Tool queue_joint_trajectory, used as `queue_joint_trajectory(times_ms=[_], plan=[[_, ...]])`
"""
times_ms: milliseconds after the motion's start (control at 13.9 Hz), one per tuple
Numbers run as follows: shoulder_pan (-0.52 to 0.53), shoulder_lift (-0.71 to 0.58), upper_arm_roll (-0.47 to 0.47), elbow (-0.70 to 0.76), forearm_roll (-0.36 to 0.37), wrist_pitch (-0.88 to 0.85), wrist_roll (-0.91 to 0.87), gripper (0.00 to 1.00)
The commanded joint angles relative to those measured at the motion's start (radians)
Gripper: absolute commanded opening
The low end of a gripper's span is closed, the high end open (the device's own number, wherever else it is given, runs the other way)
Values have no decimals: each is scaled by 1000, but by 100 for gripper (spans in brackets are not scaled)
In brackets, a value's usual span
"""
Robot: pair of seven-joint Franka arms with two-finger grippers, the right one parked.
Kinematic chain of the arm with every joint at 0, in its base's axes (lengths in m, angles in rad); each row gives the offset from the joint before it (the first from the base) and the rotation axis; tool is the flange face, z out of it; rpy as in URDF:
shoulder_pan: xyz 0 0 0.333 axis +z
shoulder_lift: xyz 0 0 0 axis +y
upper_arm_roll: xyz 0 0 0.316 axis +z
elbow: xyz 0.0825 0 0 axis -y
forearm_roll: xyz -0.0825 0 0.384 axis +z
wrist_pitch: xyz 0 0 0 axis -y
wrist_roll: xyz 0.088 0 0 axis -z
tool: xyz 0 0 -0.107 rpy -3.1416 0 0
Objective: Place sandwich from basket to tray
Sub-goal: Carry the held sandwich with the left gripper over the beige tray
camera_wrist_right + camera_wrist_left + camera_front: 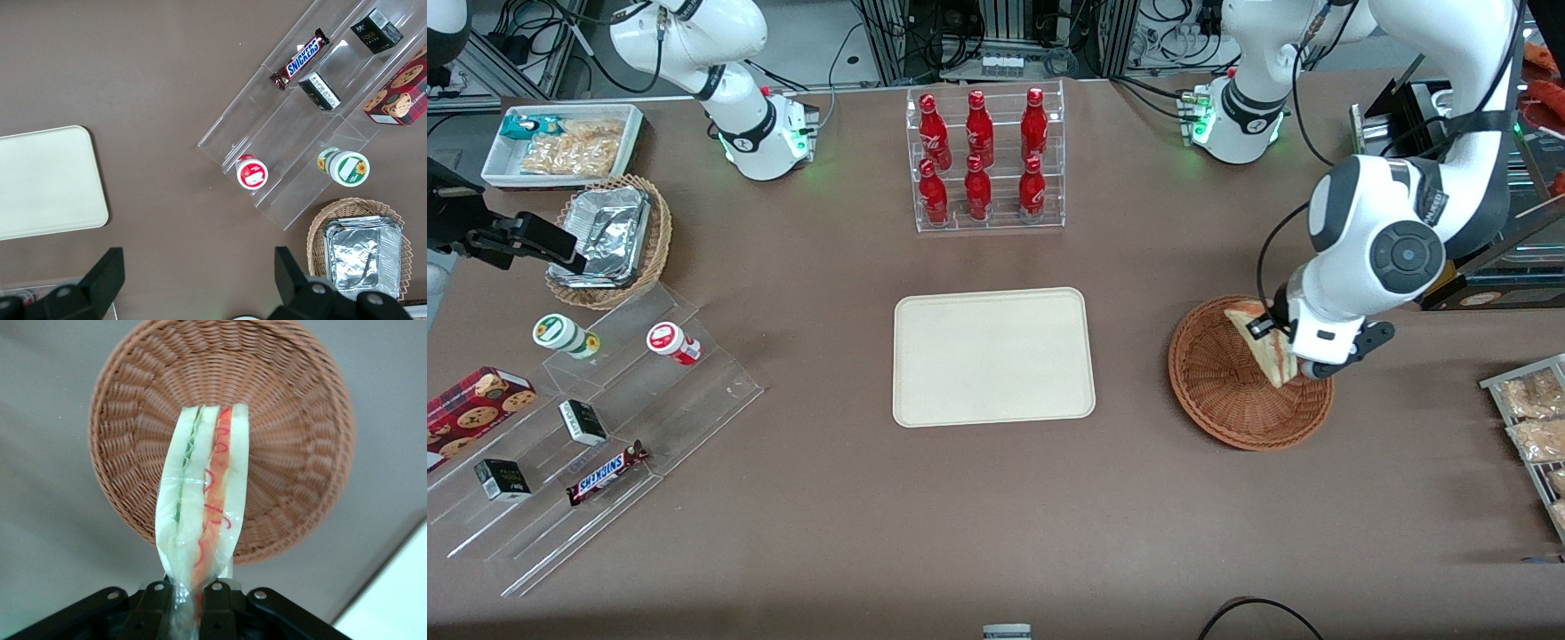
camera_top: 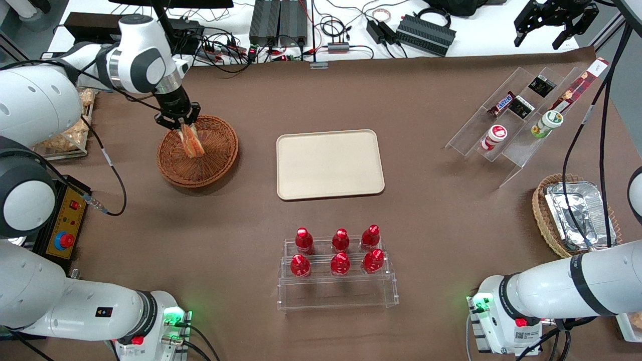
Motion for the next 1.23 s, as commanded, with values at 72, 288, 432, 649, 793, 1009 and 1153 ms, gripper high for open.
queue_joint_trajectory(times_ms=[72, 288, 432, 649, 793, 1009, 1153], plan=[[-117, 37, -4, 47, 9, -24, 7, 7], [-218, 103, -4, 118, 11, -26, -2, 6], [-269, 149, -6, 173, 8, -24, 0, 6], [-352, 244, -6, 273, -2, -24, -5, 7], [-402, 312, -6, 342, -6, -18, -11, 7], [-455, 401, -10, 418, -66, -9, -30, 7], [-490, 470, -10, 503, -83, -9, -51, 7]])
